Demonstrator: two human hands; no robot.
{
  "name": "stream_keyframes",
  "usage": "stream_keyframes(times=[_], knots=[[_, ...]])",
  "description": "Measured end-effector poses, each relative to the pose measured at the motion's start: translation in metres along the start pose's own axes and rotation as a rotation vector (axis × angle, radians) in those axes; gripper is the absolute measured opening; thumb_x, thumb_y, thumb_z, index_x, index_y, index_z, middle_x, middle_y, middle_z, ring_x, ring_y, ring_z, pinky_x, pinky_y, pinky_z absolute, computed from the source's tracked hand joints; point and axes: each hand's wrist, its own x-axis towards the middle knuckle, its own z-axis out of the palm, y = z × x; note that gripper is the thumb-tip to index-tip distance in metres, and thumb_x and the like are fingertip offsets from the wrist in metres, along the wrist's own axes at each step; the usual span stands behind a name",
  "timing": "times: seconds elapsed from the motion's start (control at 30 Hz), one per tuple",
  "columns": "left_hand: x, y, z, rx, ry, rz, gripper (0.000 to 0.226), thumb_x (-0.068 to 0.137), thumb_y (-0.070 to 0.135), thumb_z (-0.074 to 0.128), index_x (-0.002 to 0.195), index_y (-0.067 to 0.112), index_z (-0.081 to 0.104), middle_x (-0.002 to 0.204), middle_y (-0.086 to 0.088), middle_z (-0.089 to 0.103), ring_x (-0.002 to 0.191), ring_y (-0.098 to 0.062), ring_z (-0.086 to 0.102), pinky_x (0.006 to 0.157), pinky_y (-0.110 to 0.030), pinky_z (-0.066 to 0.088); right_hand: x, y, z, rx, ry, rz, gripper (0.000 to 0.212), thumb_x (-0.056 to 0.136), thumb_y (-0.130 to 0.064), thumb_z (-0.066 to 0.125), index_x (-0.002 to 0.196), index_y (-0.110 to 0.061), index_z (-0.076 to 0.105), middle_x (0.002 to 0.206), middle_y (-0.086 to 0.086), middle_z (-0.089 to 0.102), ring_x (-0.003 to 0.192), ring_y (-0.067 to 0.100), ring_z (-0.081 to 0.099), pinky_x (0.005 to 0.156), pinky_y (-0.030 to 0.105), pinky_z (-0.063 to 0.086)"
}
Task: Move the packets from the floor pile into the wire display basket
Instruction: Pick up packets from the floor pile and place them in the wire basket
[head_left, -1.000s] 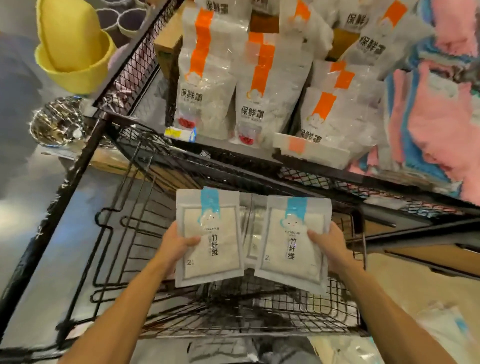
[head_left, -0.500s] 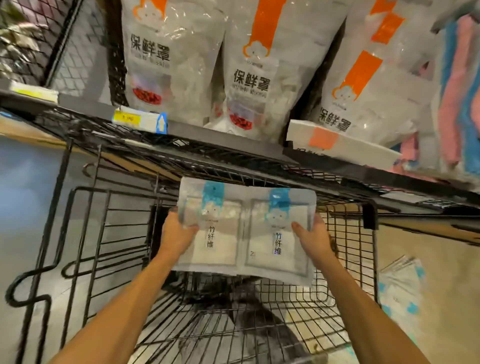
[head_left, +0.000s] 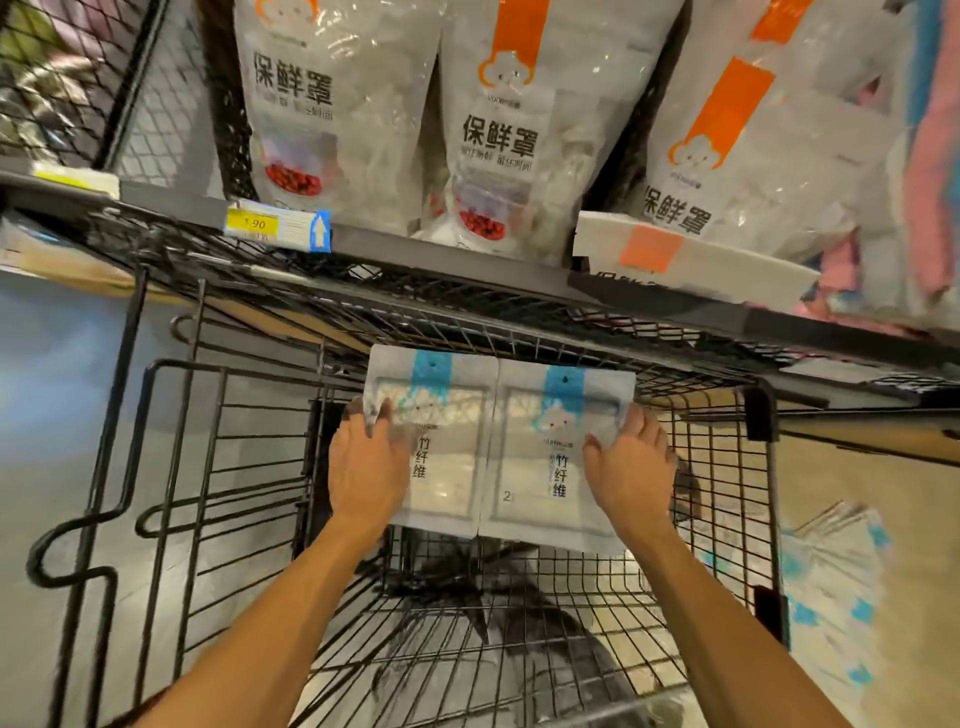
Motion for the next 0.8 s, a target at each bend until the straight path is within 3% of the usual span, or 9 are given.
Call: stream_keyframes(times=[0.07,0.2,0.3,0.5,0.8], knots=[[-0.006,0.000,-0.007,0.038,0.024,0.029,0.061,0.102,0.046,0.050,0.153,0.013,0.042,0.144,-0.022,0.049,0.133,-0.038,0.044,0.114,-0.051,0.038,-0.002,0.005,-0.008,-0.026,0.012,-0.077,0.074,0.098,-0.050,0.056,0.155,-0.012,0.029,0.160,0.016,0.035,0.147,0.035,0.036,0.120,0.056,0.030],[-0.031,0.012,-0.033,0.056,0.005,0.051,0.071,0.102,0.055,0.044,0.159,0.015,0.031,0.164,-0.020,0.025,0.151,-0.037,0.024,0.122,-0.051,0.024,-0.011,0.022,-0.032,-0.103,-0.022,-0.158,0.077,0.100,-0.060,0.045,0.160,-0.016,0.024,0.169,0.015,0.020,0.156,0.034,0.021,0.126,0.057,0.016],[-0.054,0.027,-0.057,0.061,0.055,0.059,0.071,0.102,0.056,0.042,0.161,0.019,0.027,0.169,-0.016,0.014,0.155,-0.033,0.017,0.125,-0.049,0.020,-0.024,0.033,-0.058,-0.100,0.012,-0.212,0.077,0.100,-0.063,0.040,0.161,-0.019,0.025,0.170,0.013,0.020,0.157,0.032,0.017,0.127,0.056,0.012],[-0.098,0.063,-0.111,0.061,0.202,0.084,0.069,0.102,0.053,0.041,0.160,0.018,0.030,0.167,-0.014,0.023,0.153,-0.030,0.022,0.122,-0.052,0.027,-0.051,0.051,-0.121,-0.111,0.091,-0.313,0.076,0.100,-0.065,0.035,0.163,-0.023,0.024,0.172,0.010,0.015,0.159,0.031,0.010,0.126,0.058,0.001],[-0.160,0.101,-0.191,0.084,0.323,0.120,0.069,0.104,0.059,0.033,0.162,0.025,0.022,0.169,-0.006,0.019,0.156,-0.025,0.017,0.125,-0.045,0.023,-0.092,0.055,-0.191,-0.104,0.177,-0.406,0.080,0.097,-0.076,0.025,0.163,-0.030,0.021,0.173,0.005,0.012,0.159,0.029,0.008,0.127,0.056,0.003]])
